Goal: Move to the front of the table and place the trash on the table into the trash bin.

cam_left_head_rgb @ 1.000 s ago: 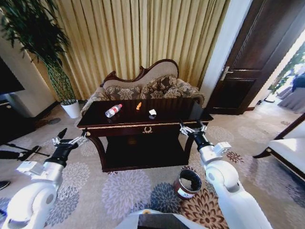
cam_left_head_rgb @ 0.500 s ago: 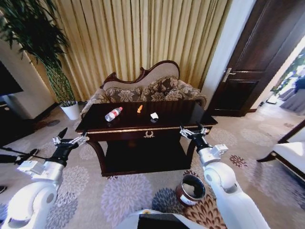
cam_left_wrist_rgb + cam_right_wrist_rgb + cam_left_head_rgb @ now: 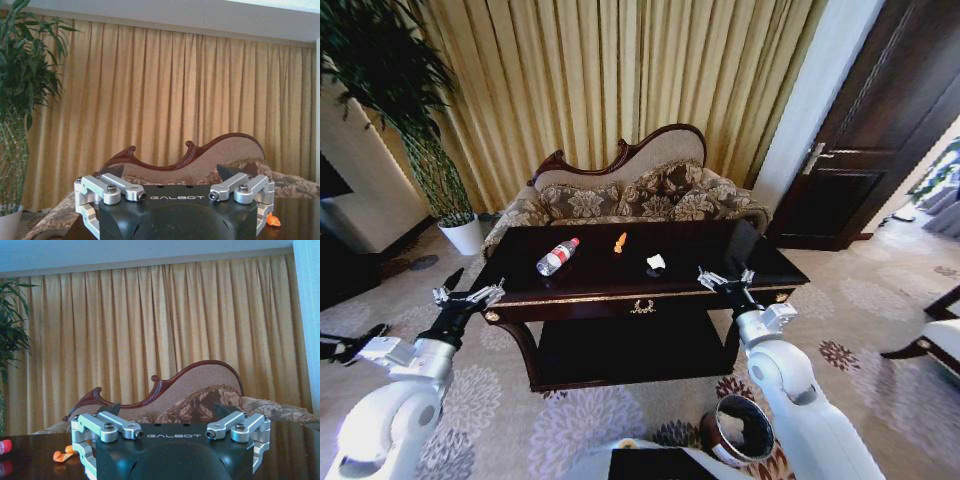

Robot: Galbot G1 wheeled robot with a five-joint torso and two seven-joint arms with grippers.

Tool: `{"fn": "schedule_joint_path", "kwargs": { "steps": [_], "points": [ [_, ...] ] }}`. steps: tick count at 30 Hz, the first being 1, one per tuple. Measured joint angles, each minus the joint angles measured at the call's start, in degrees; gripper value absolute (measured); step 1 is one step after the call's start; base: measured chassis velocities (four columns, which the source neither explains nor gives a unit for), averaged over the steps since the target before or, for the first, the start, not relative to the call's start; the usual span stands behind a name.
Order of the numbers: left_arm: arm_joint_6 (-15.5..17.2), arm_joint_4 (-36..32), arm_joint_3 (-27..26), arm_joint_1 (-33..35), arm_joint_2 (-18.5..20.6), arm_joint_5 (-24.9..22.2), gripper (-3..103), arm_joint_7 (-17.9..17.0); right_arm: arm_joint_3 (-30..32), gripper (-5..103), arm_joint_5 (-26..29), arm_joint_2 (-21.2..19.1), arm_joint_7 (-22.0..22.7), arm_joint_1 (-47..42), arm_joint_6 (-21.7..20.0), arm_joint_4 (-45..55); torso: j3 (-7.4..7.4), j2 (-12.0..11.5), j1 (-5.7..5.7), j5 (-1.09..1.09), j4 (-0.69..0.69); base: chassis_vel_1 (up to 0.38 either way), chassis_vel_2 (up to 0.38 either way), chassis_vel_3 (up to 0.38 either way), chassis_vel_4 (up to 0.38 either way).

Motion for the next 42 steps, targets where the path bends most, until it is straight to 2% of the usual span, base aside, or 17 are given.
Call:
{"fn": "schedule_joint_path", "kwargs": {
  "steps": [9,20,25,28,32,36,42],
  "points": [
    [-0.2,0.4,0.1,0.0,-0.1,0.0,100,0.2,-0.6,100,-0.2,0.1,0.0,-0.3,0.9,0.7,0.01,0.0,0.02,-0.02,0.01,-0.068,0.061,0.059,-0.056],
    [1.1,-1.1,-0.7,0.2,0.5,-0.9,100,-1.1,-2.8,100,4.0,-2.7,0.0,4.6,-2.6,-2.3,0.0,0.0,-0.01,0.0,0.01,0.0,0.0,0.0,0.0],
    [1.3,-1.5,-1.3,0.8,0.0,-0.9,100,-1.2,-6.2,100,4.4,-3.0,0.0,7.4,-6.8,-3.2,0.0,0.0,0.0,-0.02,0.01,0.0,0.0,0.0,0.0],
    [1.3,-2.0,-1.3,1.4,-0.5,-0.7,100,-1.2,-8.6,100,4.5,-2.8,0.0,9.3,-8.0,-3.9,0.0,0.0,0.0,-0.02,0.02,0.0,0.0,0.0,0.0],
    [1.3,-2.4,-1.5,1.8,-0.7,-0.6,100,-1.2,-10.7,100,4.3,-2.9,0.0,10.4,-8.1,-4.8,0.0,0.0,0.0,-0.02,0.02,0.0,0.0,0.0,0.0],
    [1.5,-2.6,-1.8,2.1,-0.7,-0.5,100,-1.3,-15.5,100,3.1,-3.2,0.0,14.6,-8.0,-8.5,0.01,0.0,0.0,-0.02,0.02,0.0,0.0,0.0,0.0],
    [1.6,-2.8,-1.7,2.4,-0.9,-0.1,100,-1.3,-17.2,100,3.0,-3.0,0.0,19.2,-7.8,-12.7,0.0,0.0,0.0,-0.02,0.02,0.0,0.0,0.0,0.0]
  ]
}}
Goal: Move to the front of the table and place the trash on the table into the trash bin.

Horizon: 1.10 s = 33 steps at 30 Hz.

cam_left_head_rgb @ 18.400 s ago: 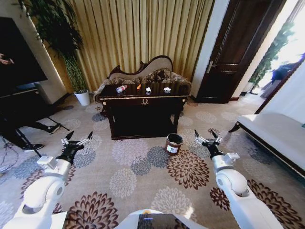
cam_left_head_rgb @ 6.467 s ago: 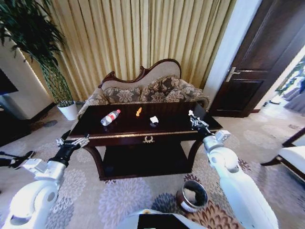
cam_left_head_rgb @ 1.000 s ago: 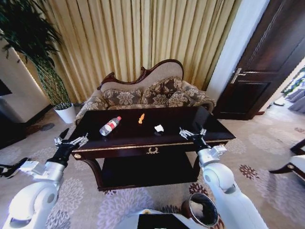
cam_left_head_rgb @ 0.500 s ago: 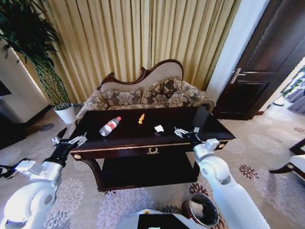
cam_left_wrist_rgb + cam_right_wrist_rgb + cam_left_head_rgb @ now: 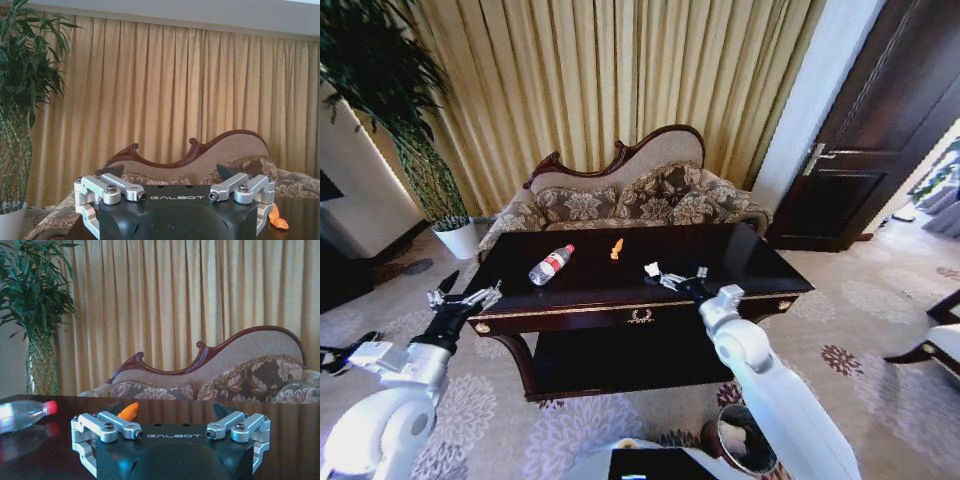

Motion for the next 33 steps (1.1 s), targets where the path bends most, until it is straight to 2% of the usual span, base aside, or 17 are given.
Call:
{"fn": "schedule_joint_path", "kwargs": {
  "steps": [6,7,8,9,11,22,27,33],
  "points": [
    [0.0,-0.5,0.1,0.6,-0.5,0.4,100,0.0,-1.0,100,0.3,-1.0,0.0,4.3,-0.4,-4.1,0.01,0.0,0.01,0.01,-0.01,0.0,0.0,0.0,0.0],
    [0.0,-0.4,0.1,0.6,-0.5,0.4,100,0.0,-1.4,100,1.2,-1.6,0.0,4.8,-1.6,-4.0,0.01,0.0,0.01,0.02,-0.02,0.0,0.0,0.0,0.0],
    [0.0,0.0,0.4,0.4,-0.6,0.9,100,0.0,-2.0,100,3.2,-2.4,0.0,5.4,-4.9,-2.7,0.0,0.0,0.01,0.01,-0.02,0.0,0.0,0.0,0.0],
    [0.0,0.0,0.4,0.4,-0.6,0.9,100,0.0,-2.0,100,3.2,-2.4,0.0,5.4,-4.9,-2.7,0.0,0.0,0.01,0.01,-0.02,0.0,0.0,0.0,0.0],
    [-0.2,0.3,0.7,0.4,-1.2,1.3,100,0.0,-2.7,100,5.7,-3.3,0.0,6.0,-9.7,-0.6,0.0,0.0,0.0,-0.01,-0.01,0.0,0.0,0.0,0.0],
    [-0.6,0.6,0.2,0.9,-1.3,1.7,100,0.0,-8.7,100,6.3,-1.8,0.0,9.8,-17.5,-2.2,0.0,0.0,0.01,0.0,0.0,0.0,0.0,0.0,0.0],
    [-0.6,0.6,-0.1,1.1,-1.5,1.7,100,0.0,-9.1,100,6.0,-1.1,0.0,10.6,-18.0,-3.7,0.0,0.0,0.01,0.0,-0.01,0.0,0.0,0.0,0.0],
    [-0.7,0.5,-0.4,1.1,-1.5,1.5,100,0.0,-6.0,100,6.3,-1.6,0.0,10.6,-17.8,-3.7,0.0,0.0,0.0,0.01,-0.01,0.0,0.0,0.0,0.0]
  ]
}}
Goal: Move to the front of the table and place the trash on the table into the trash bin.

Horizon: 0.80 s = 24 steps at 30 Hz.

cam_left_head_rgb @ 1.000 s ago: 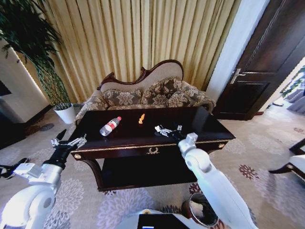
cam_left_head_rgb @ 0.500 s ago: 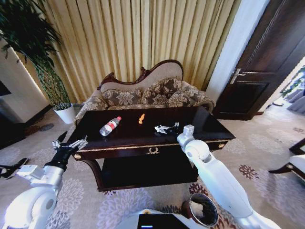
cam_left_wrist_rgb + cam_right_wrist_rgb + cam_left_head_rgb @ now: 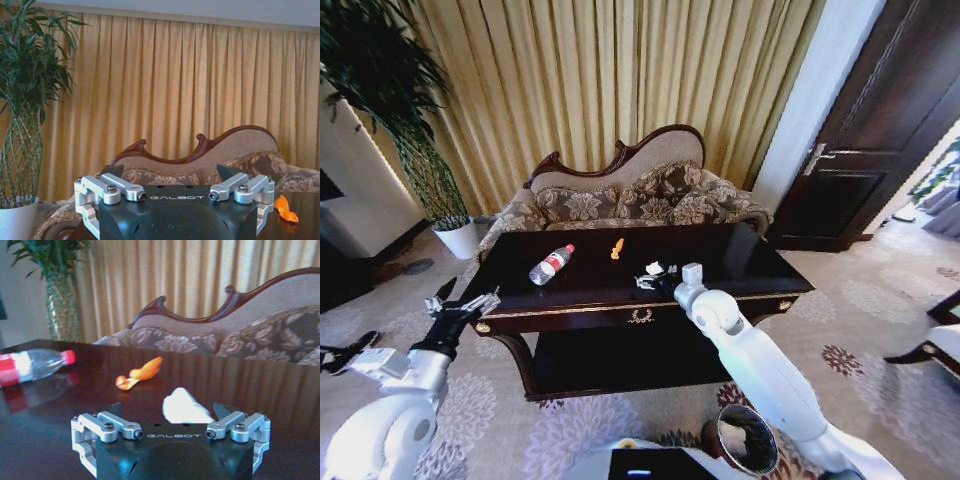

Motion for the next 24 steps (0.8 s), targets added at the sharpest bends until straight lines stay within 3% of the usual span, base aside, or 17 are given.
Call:
{"fn": "schedule_joint_path", "kwargs": {
  "steps": [8,24],
  "points": [
    [0.0,0.2,1.5,-0.5,-0.1,0.4,100,0.0,2.8,100,1.2,-1.4,0.0,-0.4,0.4,1.1,0.0,0.0,0.0,0.0,-0.02,0.0,0.0,0.0,0.0],
    [-0.1,0.2,1.5,-0.4,-0.9,0.9,100,0.0,-2.9,100,2.0,-0.2,0.0,5.3,-1.6,-6.6,0.0,0.0,0.0,0.0,0.0,0.0,0.0,0.0,0.0]
  ]
}}
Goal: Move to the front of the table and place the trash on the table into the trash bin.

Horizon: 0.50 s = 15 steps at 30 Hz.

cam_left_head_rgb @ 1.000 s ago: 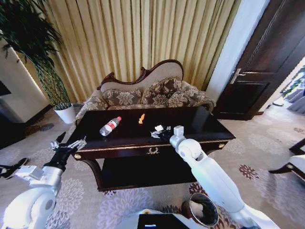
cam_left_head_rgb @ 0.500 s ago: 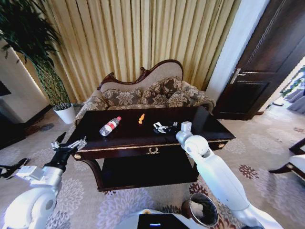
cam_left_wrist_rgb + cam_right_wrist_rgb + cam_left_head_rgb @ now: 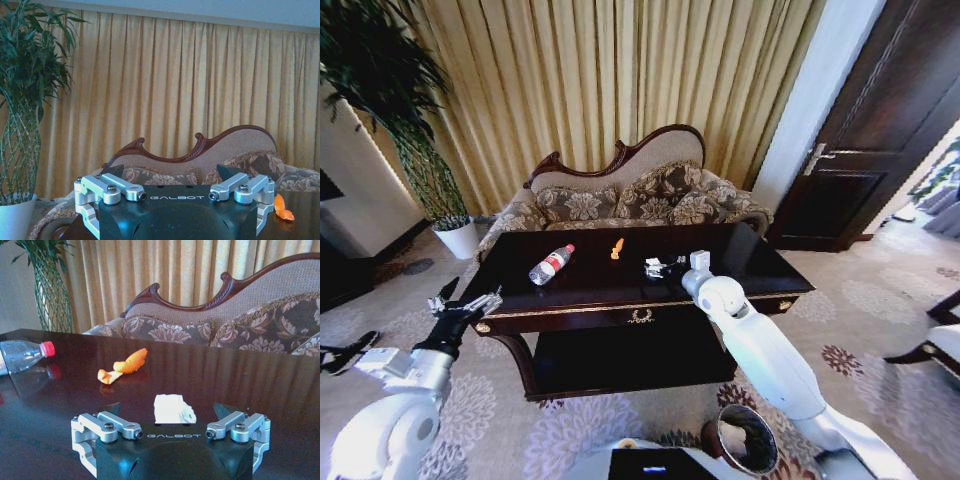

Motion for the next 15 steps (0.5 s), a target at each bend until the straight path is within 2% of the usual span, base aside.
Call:
{"fn": "schedule_joint_path", "kwargs": {
  "steps": [10,11,14,15],
  "points": [
    [-0.5,0.4,-0.3,0.0,0.1,-0.1,100,0.2,-0.9,100,-1.6,1.0,0.0,0.5,1.2,-2.2,0.0,0.0,0.0,0.0,0.0,0.0,0.0,0.0,0.0],
    [-0.5,0.2,-0.3,-0.1,0.2,-0.3,100,0.2,-0.9,102,-1.8,1.0,0.0,0.5,1.3,-2.2,0.0,0.0,0.0,0.0,0.0,0.0,0.0,0.0,0.0],
    [-0.5,0.1,-0.3,-0.3,0.5,-0.5,100,0.2,-0.9,93,-2.4,0.9,0.0,0.2,1.6,-2.3,0.0,0.0,0.0,0.0,0.0,0.0,0.0,0.0,0.0],
    [-0.5,0.1,-0.3,-0.3,0.5,-0.5,100,0.2,-0.9,93,-2.4,0.9,0.0,0.2,1.6,-2.3,0.0,0.0,0.0,0.0,0.0,0.0,0.0,0.0,0.0]
  ]
}}
